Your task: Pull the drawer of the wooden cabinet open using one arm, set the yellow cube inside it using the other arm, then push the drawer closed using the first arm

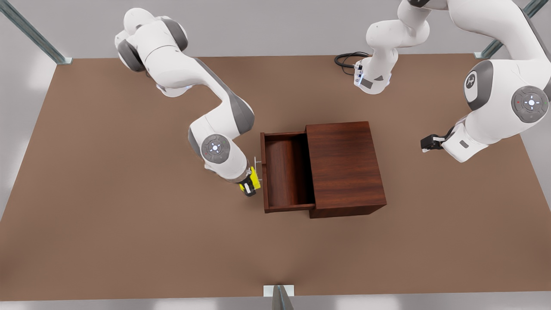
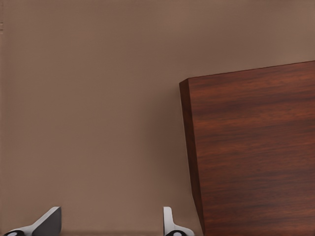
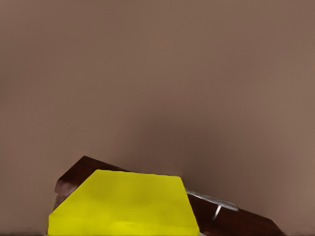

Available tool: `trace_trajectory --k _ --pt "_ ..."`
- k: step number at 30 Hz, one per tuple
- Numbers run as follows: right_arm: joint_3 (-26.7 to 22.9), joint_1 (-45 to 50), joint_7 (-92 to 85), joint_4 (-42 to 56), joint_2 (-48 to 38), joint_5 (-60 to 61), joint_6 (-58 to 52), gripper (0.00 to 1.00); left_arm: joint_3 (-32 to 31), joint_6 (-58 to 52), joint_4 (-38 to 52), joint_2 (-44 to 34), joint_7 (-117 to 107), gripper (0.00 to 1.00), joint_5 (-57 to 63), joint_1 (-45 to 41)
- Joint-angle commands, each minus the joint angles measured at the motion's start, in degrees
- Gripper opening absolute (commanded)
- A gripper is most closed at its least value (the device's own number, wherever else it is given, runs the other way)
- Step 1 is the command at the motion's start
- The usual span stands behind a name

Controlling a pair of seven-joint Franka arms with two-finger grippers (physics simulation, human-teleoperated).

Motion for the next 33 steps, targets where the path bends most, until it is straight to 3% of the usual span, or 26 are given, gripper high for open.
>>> trace_trajectory --k 1,12,13,14,19,20,24,25,28,29,31,33 --pt "-0.02 2.04 40.39 1.02 1.08 0.18 1.93 0.61 0.06 -0.08 -0.03 -0.09 0.15 1.00 0.04 -0.02" --pt "-0.11 8.01 44.87 4.71 5.91 0.10 10.90 0.63 0.50 -0.25 -0.03 0.00 0.06 1.00 0.04 -0.02" --pt "-0.11 8.01 44.70 4.71 5.91 0.01 10.90 0.71 0.50 -0.16 0.05 0.09 -1.78 1.00 -0.04 -0.02" --pt "-0.11 8.01 44.61 4.71 5.91 0.01 10.90 1.00 0.50 -0.25 0.05 0.09 -1.79 1.00 -0.04 -0.02" --pt "-1.07 7.31 44.08 4.62 5.13 -0.43 9.58 1.00 0.68 -0.08 0.14 0.09 -1.96 1.00 -0.04 -0.02" --pt "-3.27 5.47 39.87 4.53 2.84 -0.52 3.96 1.00 0.76 -0.08 0.32 0.18 -1.87 1.00 -0.04 0.07" --pt "-2.66 -17.27 2.74 3.66 -3.22 -0.34 -8.61 1.00 0.68 -0.08 0.93 0.18 -2.66 1.00 -1.10 -0.63" --pt "-2.66 -23.17 -19.47 0.24 -5.24 -0.43 -9.58 1.00 -0.64 -0.08 2.07 0.26 -13.09 1.00 -3.82 -4.39" --pt "-2.75 -32.76 -82.71 -9.52 -12.71 -8.07 -8.35 1.00 -0.73 0.45 23.60 17.22 -43.69 1.00 -0.84 -23.12" --pt "-3.10 -33.99 -99.70 -16.20 -17.72 -9.40 -9.76 1.00 -0.38 3.25 27.12 20.12 -49.85 1.00 1.89 -30.33" --pt "-3.01 -34.88 -99.53 -24.65 -23.88 -9.75 -11.43 1.00 -0.29 16.17 27.21 23.81 -65.50 1.00 2.15 -37.19" --pt "-2.66 -34.52 -102.61 -24.74 -22.91 -9.66 -13.10 1.00 -0.38 23.73 27.21 26.36 -72.27 1.00 5.76 -42.46"
